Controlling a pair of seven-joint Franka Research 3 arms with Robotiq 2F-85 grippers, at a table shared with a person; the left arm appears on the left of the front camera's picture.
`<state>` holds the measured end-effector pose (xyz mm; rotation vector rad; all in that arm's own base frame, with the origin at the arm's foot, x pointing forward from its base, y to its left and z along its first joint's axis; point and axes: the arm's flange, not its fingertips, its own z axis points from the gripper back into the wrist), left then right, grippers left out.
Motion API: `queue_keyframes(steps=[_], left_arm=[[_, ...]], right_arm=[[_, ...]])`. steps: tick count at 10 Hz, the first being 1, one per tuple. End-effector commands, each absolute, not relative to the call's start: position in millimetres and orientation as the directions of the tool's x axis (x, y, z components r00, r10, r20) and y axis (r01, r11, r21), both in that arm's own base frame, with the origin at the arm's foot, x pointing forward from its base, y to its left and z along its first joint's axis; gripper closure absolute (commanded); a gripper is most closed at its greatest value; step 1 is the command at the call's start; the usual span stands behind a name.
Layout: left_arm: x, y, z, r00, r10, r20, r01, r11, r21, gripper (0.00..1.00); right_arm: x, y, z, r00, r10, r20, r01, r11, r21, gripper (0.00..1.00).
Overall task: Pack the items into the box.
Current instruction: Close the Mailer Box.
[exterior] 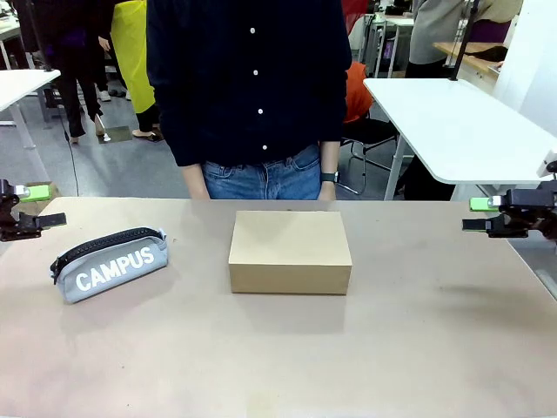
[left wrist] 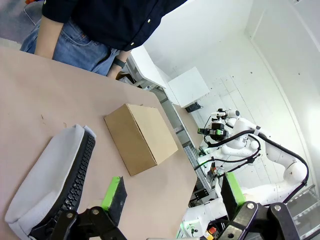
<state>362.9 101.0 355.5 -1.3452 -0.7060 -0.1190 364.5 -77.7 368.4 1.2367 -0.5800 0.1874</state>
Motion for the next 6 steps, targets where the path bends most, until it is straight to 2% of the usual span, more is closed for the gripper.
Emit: queue_keyframes(steps=[1,6], left_arm=[[360.6,102.4,357.3,0.784,0.296,0.546,0.483,0.262,-0.835,0.00],[360.6,102.4,357.3,0.784,0.296,0.546,0.483,0.262,-0.835,0.00]], right_arm=[[364.9,-73.5,370.3,0.840,-0.177,0.513,-0.440,0.330,0.835,0.00],[364.9,-73.5,370.3,0.840,-0.177,0.513,-0.440,0.330,0.835,0.00]])
